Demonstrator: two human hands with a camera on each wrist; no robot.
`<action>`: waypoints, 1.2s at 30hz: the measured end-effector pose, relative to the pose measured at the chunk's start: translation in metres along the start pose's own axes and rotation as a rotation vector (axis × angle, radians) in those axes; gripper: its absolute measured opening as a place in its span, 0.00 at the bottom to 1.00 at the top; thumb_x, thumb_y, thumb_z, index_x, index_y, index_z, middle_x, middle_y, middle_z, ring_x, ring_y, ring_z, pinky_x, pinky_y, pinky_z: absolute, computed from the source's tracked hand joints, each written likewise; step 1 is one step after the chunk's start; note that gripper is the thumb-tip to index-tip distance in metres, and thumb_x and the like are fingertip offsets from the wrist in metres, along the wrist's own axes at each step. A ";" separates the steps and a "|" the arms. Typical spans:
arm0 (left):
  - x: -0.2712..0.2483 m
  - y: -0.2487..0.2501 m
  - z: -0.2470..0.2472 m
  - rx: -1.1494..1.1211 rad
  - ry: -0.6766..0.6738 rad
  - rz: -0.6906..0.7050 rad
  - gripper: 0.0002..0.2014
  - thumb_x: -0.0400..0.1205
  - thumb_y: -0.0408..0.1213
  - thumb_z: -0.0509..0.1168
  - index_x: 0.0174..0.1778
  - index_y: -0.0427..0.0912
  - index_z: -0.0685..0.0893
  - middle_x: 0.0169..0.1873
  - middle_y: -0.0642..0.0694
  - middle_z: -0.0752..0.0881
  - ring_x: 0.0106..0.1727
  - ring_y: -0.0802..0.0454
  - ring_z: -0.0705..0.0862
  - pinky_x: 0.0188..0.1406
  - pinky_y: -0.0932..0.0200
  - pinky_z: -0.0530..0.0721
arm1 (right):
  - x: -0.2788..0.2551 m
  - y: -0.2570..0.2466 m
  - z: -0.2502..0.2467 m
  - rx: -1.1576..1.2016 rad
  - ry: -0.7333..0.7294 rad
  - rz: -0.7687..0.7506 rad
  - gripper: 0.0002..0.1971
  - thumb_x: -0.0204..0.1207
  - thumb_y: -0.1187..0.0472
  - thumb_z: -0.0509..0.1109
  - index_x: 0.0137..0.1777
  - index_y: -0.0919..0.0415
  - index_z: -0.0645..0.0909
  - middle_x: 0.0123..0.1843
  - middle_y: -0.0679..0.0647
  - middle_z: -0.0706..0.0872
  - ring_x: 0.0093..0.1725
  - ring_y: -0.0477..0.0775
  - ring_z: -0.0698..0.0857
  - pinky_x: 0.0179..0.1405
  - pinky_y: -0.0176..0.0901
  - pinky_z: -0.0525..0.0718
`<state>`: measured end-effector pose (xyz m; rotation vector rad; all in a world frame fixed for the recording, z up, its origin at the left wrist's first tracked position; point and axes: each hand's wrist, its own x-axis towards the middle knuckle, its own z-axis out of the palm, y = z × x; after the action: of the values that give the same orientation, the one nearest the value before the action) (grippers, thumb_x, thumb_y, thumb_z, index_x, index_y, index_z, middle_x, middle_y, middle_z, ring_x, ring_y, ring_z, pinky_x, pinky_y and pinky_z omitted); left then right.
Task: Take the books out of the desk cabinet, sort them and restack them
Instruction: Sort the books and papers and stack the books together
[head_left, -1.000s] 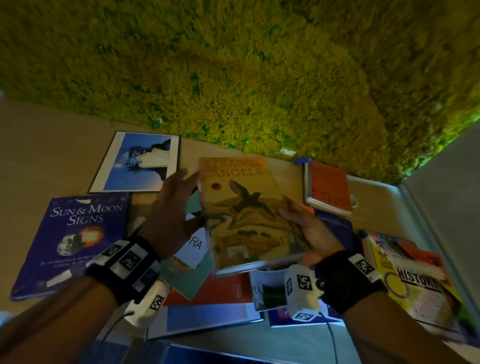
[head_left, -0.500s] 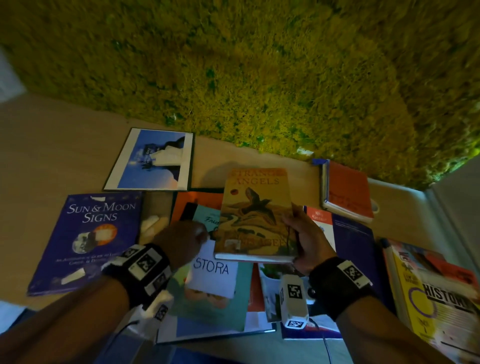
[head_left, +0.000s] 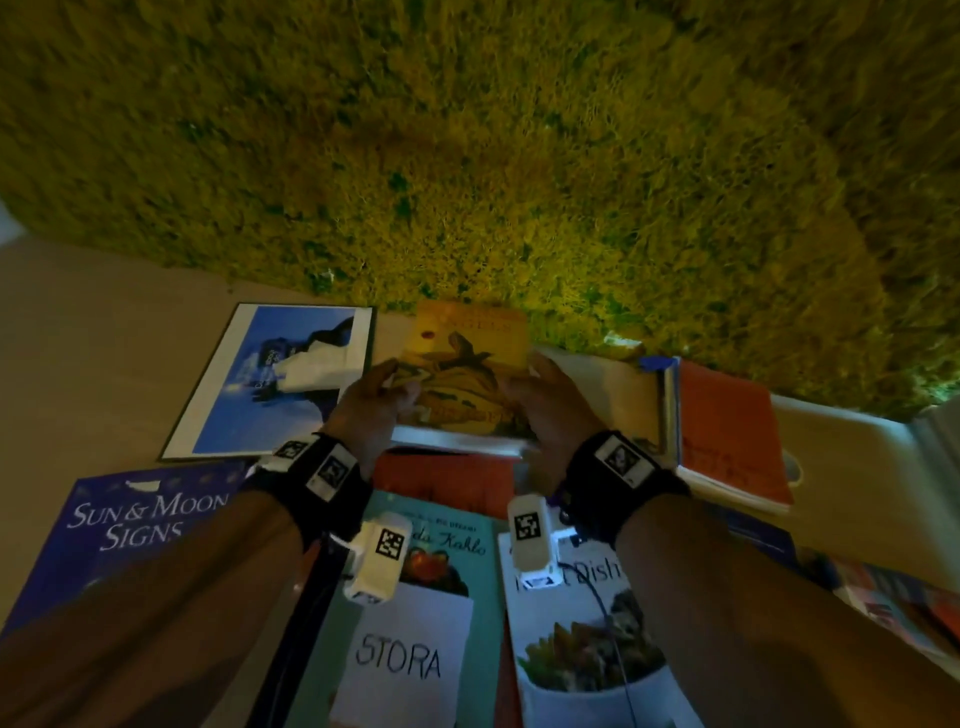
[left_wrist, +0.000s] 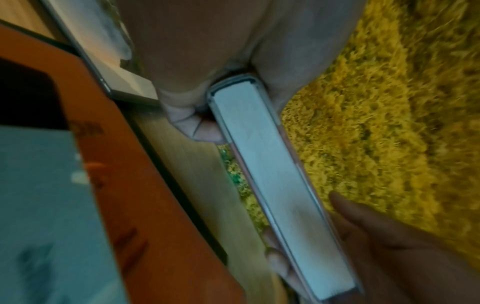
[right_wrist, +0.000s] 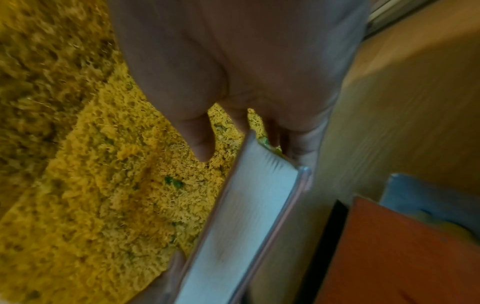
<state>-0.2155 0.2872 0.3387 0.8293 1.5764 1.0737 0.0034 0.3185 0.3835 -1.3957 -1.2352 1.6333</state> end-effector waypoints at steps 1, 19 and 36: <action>0.013 -0.001 -0.001 0.086 0.014 0.012 0.38 0.74 0.55 0.73 0.80 0.49 0.72 0.76 0.44 0.77 0.73 0.41 0.79 0.72 0.40 0.77 | 0.013 0.001 0.001 -0.068 0.001 0.003 0.33 0.83 0.54 0.72 0.86 0.50 0.65 0.77 0.50 0.77 0.74 0.57 0.80 0.67 0.60 0.81; 0.023 -0.030 -0.007 0.929 0.025 0.069 0.52 0.71 0.54 0.77 0.84 0.60 0.49 0.74 0.33 0.65 0.69 0.28 0.72 0.64 0.40 0.78 | 0.016 0.071 0.013 -1.148 -0.085 -0.066 0.48 0.84 0.49 0.71 0.91 0.44 0.38 0.82 0.63 0.68 0.71 0.69 0.80 0.62 0.58 0.85; -0.138 -0.076 -0.063 0.974 -0.079 0.105 0.43 0.68 0.52 0.80 0.74 0.61 0.60 0.65 0.38 0.76 0.65 0.34 0.81 0.60 0.39 0.84 | -0.152 0.065 0.017 -1.034 -0.152 0.008 0.22 0.86 0.45 0.67 0.68 0.63 0.81 0.63 0.61 0.88 0.55 0.63 0.89 0.54 0.54 0.87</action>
<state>-0.2420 0.1206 0.3232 1.5748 1.9975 0.2648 0.0264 0.1541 0.3770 -1.8385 -2.3434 1.1037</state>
